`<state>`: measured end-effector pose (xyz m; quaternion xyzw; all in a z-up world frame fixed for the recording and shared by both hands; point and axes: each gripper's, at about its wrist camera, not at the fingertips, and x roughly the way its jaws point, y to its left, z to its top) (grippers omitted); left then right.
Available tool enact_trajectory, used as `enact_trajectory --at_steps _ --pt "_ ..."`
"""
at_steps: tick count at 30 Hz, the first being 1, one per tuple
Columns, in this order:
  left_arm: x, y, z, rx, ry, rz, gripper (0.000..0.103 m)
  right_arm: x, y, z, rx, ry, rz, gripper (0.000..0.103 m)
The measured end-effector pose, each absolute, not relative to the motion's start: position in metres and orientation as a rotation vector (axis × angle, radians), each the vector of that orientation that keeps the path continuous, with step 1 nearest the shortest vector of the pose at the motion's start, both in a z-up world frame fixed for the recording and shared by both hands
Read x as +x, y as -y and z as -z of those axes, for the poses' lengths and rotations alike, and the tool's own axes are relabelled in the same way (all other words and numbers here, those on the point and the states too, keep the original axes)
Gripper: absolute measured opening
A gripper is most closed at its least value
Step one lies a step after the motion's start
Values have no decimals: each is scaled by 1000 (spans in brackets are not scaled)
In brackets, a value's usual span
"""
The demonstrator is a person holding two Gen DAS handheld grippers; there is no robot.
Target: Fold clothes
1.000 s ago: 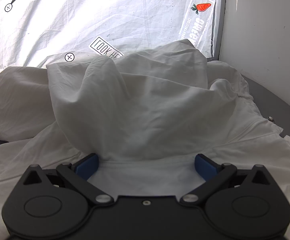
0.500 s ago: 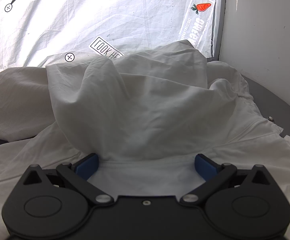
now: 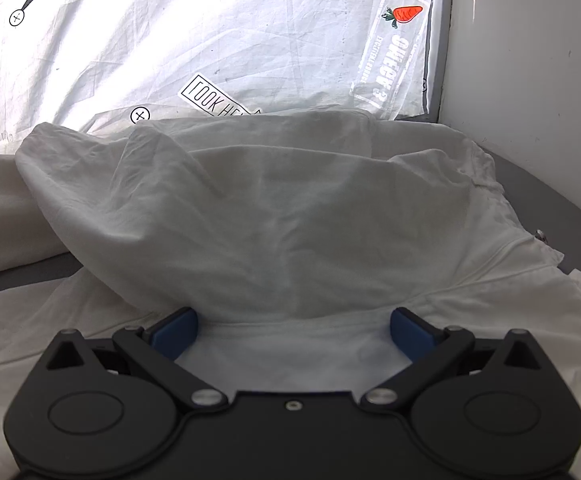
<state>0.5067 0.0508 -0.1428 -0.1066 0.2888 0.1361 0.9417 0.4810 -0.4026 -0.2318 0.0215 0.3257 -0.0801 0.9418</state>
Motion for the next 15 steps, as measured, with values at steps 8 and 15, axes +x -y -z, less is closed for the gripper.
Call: enact_trajectory --at_steps 8,15 --pt "483 -112 132 -218 -552 -436 2 480 404 228 44 -665 164 103" --pt "458 -126 180 -242 -699 -512 2 480 405 227 44 -665 165 103"
